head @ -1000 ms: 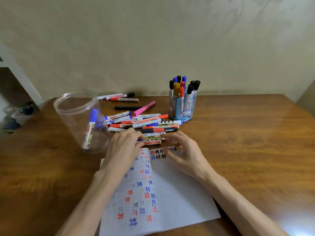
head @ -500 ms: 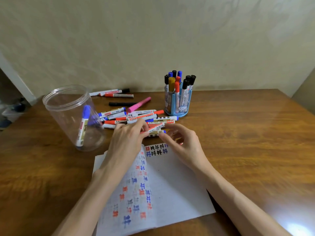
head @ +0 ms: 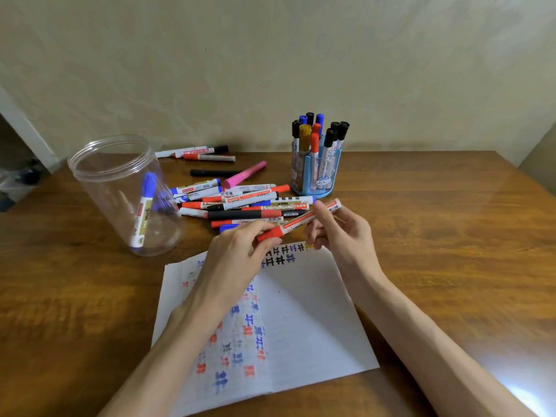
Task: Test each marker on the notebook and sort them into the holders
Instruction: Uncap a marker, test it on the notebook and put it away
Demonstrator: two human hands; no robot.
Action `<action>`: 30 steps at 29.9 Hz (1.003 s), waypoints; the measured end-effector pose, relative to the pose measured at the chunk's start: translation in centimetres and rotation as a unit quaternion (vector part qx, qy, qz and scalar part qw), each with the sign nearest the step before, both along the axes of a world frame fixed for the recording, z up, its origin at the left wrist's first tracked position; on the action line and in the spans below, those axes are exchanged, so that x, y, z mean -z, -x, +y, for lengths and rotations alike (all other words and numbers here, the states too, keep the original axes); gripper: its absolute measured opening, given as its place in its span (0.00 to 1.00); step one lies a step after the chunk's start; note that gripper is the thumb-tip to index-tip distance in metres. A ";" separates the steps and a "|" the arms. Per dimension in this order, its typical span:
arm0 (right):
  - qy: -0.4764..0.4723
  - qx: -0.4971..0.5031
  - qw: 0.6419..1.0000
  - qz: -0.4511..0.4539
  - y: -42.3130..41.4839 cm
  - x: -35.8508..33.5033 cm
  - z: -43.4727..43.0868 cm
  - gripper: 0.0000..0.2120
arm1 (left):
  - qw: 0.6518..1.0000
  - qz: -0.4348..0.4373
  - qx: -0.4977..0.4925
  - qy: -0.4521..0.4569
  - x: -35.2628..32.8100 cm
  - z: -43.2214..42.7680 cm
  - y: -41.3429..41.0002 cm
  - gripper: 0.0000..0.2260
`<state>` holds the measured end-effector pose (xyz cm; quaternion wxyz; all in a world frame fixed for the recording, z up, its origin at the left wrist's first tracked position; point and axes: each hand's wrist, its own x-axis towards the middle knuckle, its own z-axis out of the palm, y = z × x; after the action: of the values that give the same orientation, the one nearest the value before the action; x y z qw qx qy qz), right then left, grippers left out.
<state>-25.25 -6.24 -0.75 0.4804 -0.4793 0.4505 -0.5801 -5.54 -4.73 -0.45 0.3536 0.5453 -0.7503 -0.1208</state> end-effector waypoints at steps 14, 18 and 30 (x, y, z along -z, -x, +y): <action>0.037 -0.081 0.994 0.061 -0.5 -0.4 1.0 0.15 | 0.993 0.084 0.076 -0.045 0.0 0.8 0.0 0.18; 0.040 -0.093 0.992 0.071 -0.2 -0.4 1.0 0.15 | 0.988 0.117 0.081 -0.066 0.0 0.8 0.5 0.18; -0.035 0.008 0.996 0.079 1.8 -0.6 0.2 0.19 | 0.986 0.134 0.029 -0.091 0.0 1.0 -1.9 0.15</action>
<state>-27.09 -6.06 -0.14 0.4553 -0.5025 0.5110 -0.5282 -3.64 -3.75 -0.49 0.3959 0.5320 -0.6977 -0.2711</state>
